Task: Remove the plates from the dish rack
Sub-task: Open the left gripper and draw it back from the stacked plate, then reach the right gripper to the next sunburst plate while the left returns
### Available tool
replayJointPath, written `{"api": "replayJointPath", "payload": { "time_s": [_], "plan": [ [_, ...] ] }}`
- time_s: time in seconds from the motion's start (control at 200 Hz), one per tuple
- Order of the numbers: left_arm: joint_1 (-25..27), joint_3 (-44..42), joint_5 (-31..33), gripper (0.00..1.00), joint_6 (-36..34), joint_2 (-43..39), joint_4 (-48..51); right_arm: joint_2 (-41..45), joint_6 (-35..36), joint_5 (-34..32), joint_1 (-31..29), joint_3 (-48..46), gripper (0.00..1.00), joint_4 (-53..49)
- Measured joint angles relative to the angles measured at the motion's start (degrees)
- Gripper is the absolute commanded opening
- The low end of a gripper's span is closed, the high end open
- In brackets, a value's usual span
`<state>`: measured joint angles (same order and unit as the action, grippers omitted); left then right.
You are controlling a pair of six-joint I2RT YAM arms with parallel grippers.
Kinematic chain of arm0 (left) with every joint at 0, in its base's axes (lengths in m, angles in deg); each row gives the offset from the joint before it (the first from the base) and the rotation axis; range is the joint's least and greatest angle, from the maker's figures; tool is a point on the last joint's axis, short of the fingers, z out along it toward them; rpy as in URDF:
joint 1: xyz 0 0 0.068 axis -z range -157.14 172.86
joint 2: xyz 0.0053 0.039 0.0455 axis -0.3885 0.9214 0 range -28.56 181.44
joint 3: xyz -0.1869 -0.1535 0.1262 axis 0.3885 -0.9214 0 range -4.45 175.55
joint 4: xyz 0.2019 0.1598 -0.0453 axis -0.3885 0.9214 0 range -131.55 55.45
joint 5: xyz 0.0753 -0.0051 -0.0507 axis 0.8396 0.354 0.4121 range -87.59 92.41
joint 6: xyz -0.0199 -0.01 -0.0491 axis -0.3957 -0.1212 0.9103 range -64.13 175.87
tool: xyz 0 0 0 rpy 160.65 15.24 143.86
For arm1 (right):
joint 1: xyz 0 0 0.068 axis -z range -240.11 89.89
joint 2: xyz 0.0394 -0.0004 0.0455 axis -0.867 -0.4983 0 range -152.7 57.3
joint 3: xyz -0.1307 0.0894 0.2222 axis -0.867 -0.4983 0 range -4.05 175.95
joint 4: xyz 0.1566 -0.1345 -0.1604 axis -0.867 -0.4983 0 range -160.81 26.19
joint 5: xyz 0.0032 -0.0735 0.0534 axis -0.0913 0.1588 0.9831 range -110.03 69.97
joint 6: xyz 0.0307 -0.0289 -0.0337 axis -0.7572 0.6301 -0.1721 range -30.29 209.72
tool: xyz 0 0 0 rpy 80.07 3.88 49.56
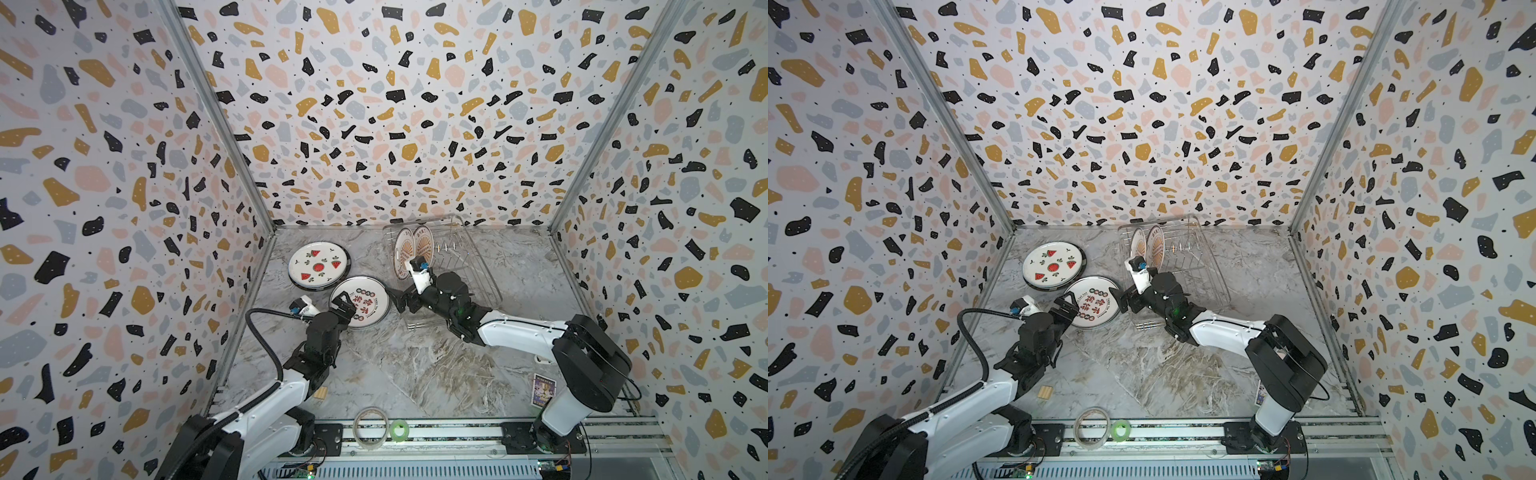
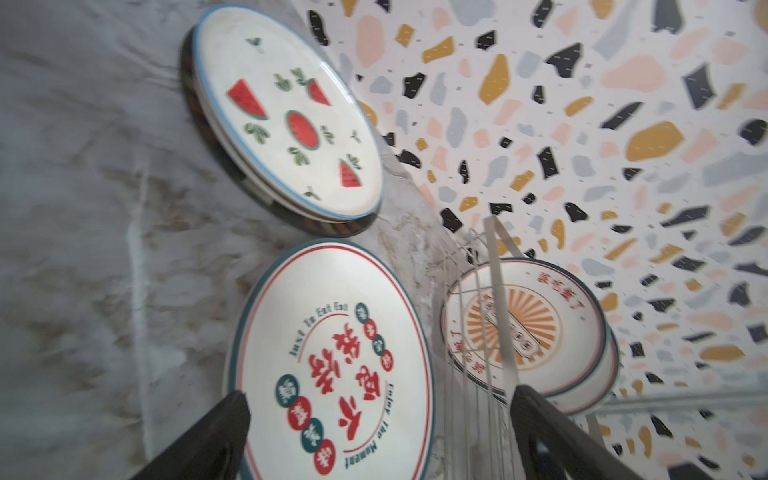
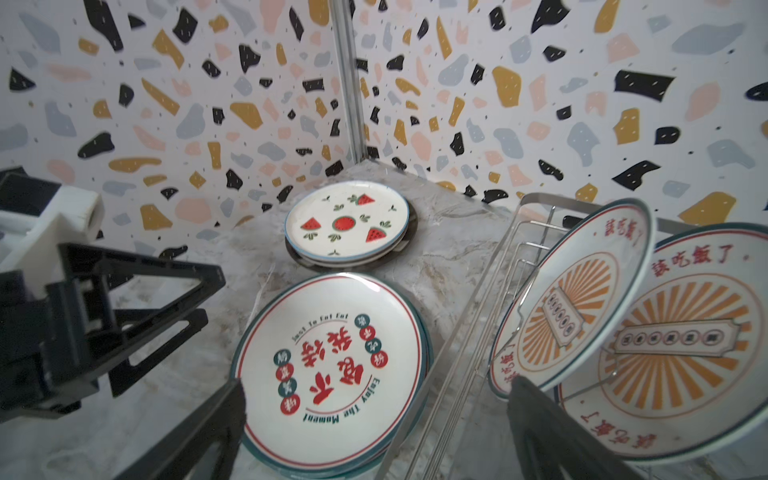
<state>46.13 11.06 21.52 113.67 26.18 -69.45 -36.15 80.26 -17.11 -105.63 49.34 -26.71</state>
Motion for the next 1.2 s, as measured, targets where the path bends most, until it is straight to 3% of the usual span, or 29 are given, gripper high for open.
{"api": "replayJointPath", "payload": {
  "time_s": [0.2, 0.38, 0.641, 0.931, 1.201],
  "plan": [
    [0.07, -2.45, -11.41, 0.99, -11.52, -5.01, -15.54, 0.31, -3.82, -3.41, 4.46, 2.91, 0.99, -2.08],
    [0.07, -2.34, -21.00, 1.00, -16.04, 0.28, -25.20, -3.02, -4.57, -5.42, 6.34, 10.93, 1.00, -6.45],
    [0.79, -0.09, -30.45, 1.00, -16.61, 9.05, -34.45, -13.18, -4.68, -5.62, 8.31, 26.97, 0.72, -16.81],
    [2.86, 2.38, -32.41, 1.00, -17.33, 10.73, -35.12, -21.64, -4.87, -8.41, 9.38, 36.39, 0.48, -26.14],
    [6.25, 2.38, -33.27, 1.00, -18.05, 11.47, -34.93, -26.56, -5.29, -10.64, 9.29, 42.64, 0.37, -30.05]
  ]
}}
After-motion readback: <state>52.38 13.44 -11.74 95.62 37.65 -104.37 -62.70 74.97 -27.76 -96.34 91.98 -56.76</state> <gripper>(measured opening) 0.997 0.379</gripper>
